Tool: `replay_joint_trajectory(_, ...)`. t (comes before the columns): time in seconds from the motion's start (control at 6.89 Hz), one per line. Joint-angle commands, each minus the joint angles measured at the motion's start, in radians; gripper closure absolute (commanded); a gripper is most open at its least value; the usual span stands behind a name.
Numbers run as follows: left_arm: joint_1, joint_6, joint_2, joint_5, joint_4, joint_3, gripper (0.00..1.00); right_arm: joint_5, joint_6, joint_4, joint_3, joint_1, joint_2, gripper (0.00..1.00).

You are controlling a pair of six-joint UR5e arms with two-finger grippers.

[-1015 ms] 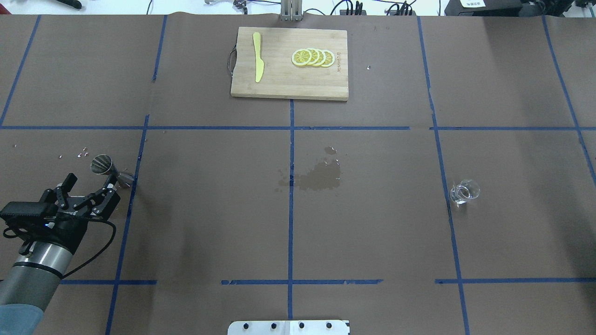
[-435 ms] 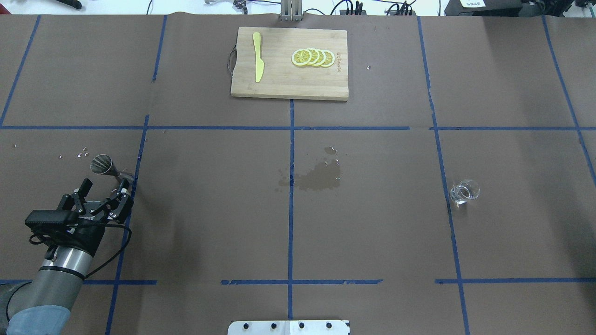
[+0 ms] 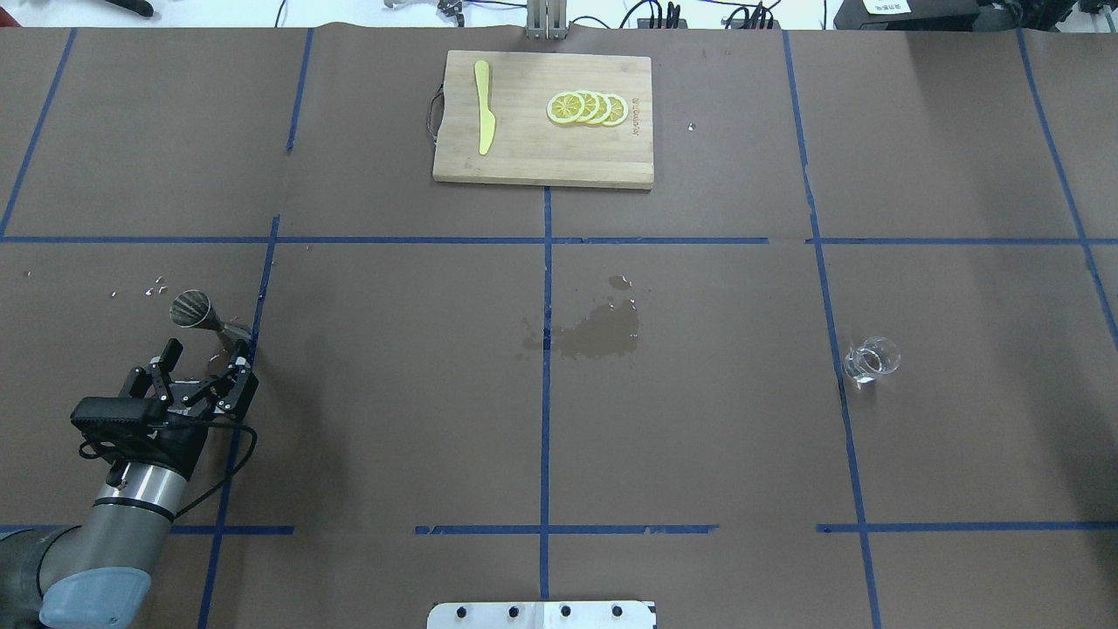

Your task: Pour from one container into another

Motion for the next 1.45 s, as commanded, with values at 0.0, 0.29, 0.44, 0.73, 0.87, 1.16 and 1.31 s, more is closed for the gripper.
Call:
replay_joint_trajectory(0.0, -0.031, -0.002, -0.004, -0.006, 0.0, 0.021, 0.12, -0.002, 0.0, 0.0, 0.002, 0.0, 0.005, 0.0)
replay_joint_trajectory(0.29, -0.065, 0.001, -0.005, -0.035, 0.004, 0.024, 0.14, -0.002, 0.0, 0.0, 0.002, 0.0, 0.006, 0.0)
replay_joint_trajectory(0.44, -0.068, 0.021, -0.01, -0.04, 0.003, 0.031, 0.15, -0.002, 0.0, 0.0, 0.002, 0.0, 0.006, 0.0)
replay_joint_trajectory(0.73, -0.07, 0.023, -0.041, -0.046, 0.003, 0.034, 0.22, -0.003, 0.0, 0.0, 0.005, 0.0, 0.006, 0.0)
replay_joint_trajectory(0.87, -0.07, 0.023, -0.041, -0.046, 0.003, 0.041, 0.26, -0.003, 0.001, 0.0, 0.005, 0.0, 0.006, 0.0)
replay_joint_trajectory(1.16, -0.07, 0.023, -0.041, -0.048, 0.003, 0.048, 0.37, -0.002, 0.001, 0.0, 0.007, 0.0, 0.006, 0.0)
replay_joint_trajectory(1.31, -0.068, 0.023, -0.048, -0.048, 0.003, 0.05, 0.41, -0.002, 0.001, 0.0, 0.005, 0.0, 0.006, 0.0)
